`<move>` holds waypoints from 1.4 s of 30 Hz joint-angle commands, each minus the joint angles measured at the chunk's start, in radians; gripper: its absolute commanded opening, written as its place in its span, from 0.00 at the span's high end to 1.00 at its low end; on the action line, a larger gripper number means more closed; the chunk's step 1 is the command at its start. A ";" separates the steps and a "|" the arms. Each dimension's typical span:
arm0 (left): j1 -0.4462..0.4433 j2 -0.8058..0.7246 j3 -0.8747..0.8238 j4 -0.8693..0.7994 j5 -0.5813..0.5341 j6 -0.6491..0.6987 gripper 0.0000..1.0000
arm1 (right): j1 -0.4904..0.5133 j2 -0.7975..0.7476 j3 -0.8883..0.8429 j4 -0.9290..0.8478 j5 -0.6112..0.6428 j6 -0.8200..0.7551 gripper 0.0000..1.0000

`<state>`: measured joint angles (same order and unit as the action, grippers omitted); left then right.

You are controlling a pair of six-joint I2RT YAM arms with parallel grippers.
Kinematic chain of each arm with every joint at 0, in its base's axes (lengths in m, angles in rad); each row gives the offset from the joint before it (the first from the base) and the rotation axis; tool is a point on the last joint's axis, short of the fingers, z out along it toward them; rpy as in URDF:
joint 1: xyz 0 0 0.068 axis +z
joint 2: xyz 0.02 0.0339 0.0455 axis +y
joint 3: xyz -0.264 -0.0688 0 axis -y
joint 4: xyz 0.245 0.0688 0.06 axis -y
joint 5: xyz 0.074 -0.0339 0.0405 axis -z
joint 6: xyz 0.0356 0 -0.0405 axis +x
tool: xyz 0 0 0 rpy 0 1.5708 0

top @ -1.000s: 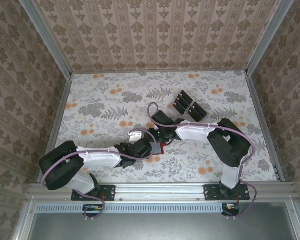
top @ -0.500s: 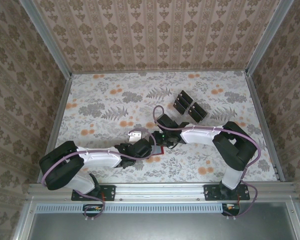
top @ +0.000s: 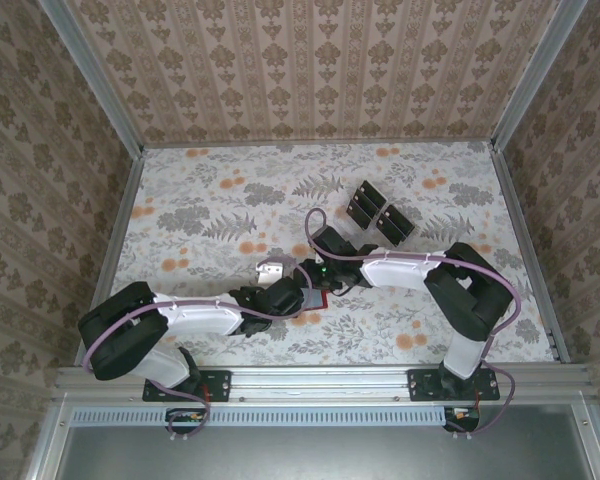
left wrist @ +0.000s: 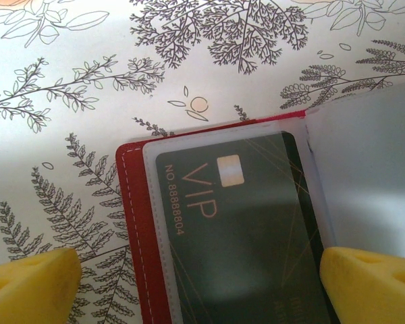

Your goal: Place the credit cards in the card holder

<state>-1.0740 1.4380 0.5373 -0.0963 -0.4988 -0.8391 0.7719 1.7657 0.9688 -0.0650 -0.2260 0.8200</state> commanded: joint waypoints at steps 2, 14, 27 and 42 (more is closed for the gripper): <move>-0.007 0.001 -0.016 -0.030 -0.032 -0.018 0.00 | -0.004 0.028 -0.015 0.064 -0.066 0.034 0.55; -0.006 -0.206 -0.024 -0.130 -0.100 -0.014 0.00 | 0.004 -0.004 -0.014 0.071 -0.093 0.069 0.55; 0.080 -0.605 -0.130 -0.335 -0.122 -0.054 0.00 | 0.106 0.106 0.146 0.003 -0.066 0.086 0.55; 0.096 -0.711 -0.191 -0.340 -0.098 -0.061 0.00 | 0.150 0.209 0.256 -0.062 -0.030 0.090 0.55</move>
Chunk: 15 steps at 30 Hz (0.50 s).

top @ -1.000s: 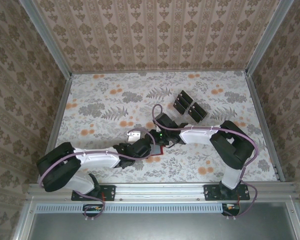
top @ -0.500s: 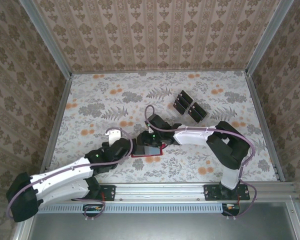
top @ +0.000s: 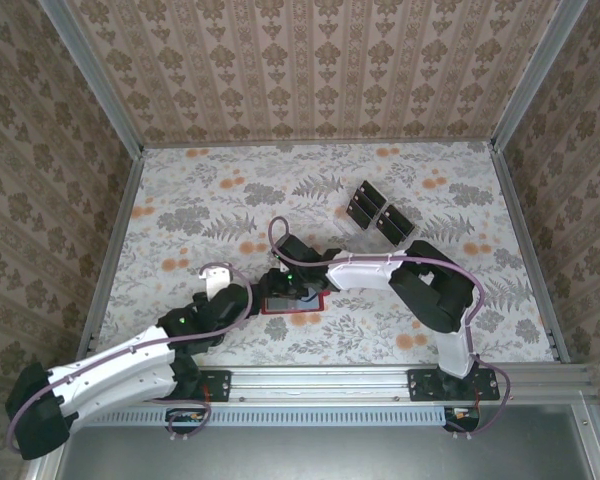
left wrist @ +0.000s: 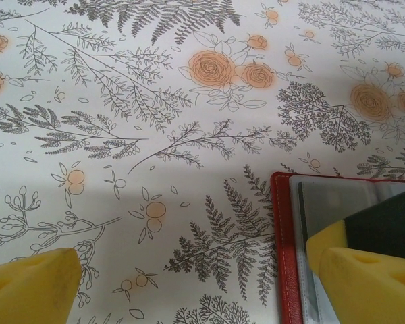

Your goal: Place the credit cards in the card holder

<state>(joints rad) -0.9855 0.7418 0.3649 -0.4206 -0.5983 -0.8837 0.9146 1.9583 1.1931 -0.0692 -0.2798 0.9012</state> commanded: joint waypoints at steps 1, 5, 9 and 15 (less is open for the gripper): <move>0.007 -0.015 -0.021 -0.014 0.002 -0.017 0.00 | 0.008 0.010 0.037 -0.062 0.024 0.001 0.55; 0.015 -0.016 -0.027 -0.007 0.012 -0.014 0.00 | 0.000 -0.055 0.056 -0.070 0.017 -0.049 0.55; 0.027 -0.015 -0.032 0.011 0.030 -0.003 0.00 | -0.037 -0.148 0.068 -0.095 0.017 -0.111 0.54; 0.062 0.014 -0.018 0.033 0.071 0.031 0.00 | -0.184 -0.297 0.103 -0.298 0.138 -0.257 0.54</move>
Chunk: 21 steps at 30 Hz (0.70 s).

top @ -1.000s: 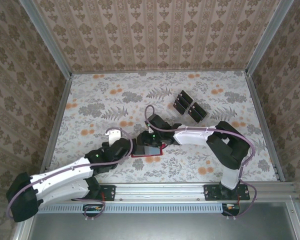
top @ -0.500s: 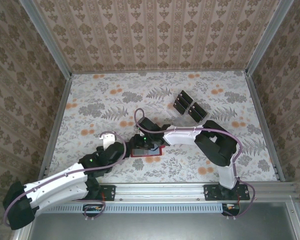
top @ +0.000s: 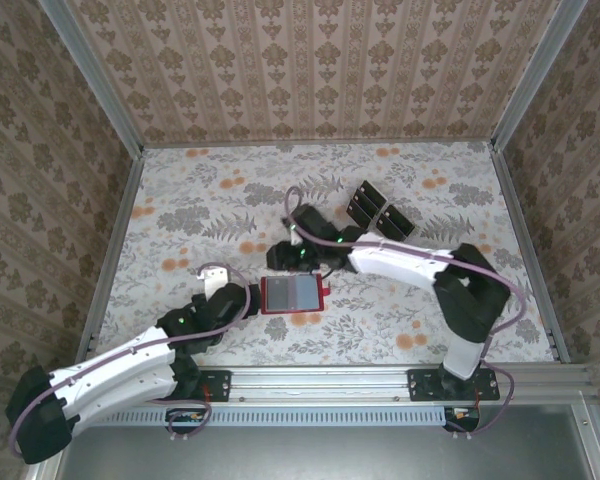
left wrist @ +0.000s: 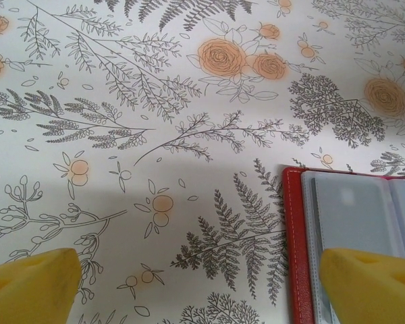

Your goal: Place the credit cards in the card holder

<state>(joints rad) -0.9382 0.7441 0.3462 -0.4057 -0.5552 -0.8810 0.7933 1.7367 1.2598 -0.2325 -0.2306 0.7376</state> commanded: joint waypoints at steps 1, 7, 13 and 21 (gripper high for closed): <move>0.024 0.020 0.006 0.025 0.040 0.037 0.00 | -0.102 -0.097 0.036 -0.157 0.105 -0.104 0.55; 0.077 0.087 0.039 0.057 0.093 0.076 0.00 | -0.311 -0.154 0.039 -0.210 0.165 -0.192 0.56; 0.104 0.145 0.071 0.076 0.128 0.101 0.00 | -0.419 -0.028 0.235 -0.434 0.158 -0.355 0.54; 0.127 0.197 0.094 0.084 0.153 0.115 0.00 | -0.419 0.156 0.415 -0.585 0.291 -0.514 0.59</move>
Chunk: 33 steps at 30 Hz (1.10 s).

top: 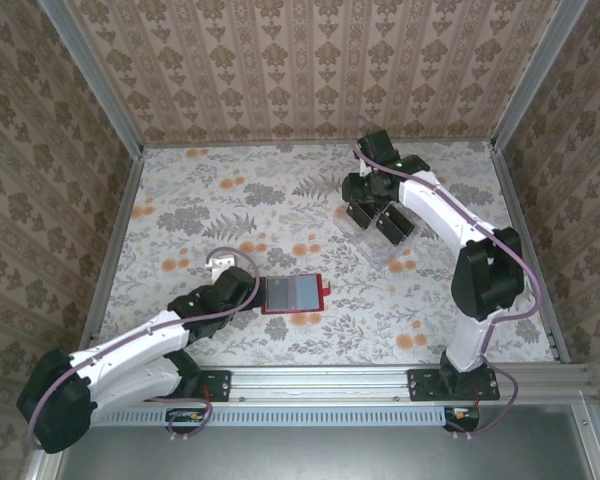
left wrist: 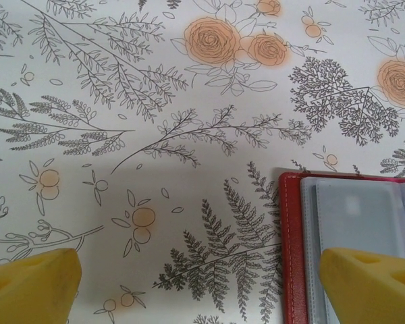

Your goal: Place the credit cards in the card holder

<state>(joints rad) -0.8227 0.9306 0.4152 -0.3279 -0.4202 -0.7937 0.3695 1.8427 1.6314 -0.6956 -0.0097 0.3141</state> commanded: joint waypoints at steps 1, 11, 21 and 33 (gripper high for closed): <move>0.014 0.015 0.030 0.006 0.022 0.029 0.00 | 0.009 0.062 0.049 -0.127 0.084 -0.101 0.59; 0.049 0.045 0.037 0.024 0.052 0.047 0.00 | 0.057 0.166 0.085 -0.144 0.290 -0.182 0.63; 0.066 0.048 0.034 0.028 0.066 0.052 0.00 | 0.080 0.237 0.112 -0.132 0.424 -0.230 0.64; 0.073 0.050 0.025 0.033 0.071 0.048 0.00 | 0.084 0.274 0.126 -0.137 0.375 -0.242 0.74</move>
<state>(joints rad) -0.7574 0.9764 0.4217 -0.2985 -0.3546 -0.7628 0.4488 2.1040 1.7329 -0.7979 0.3664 0.0807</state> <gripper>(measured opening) 0.997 0.274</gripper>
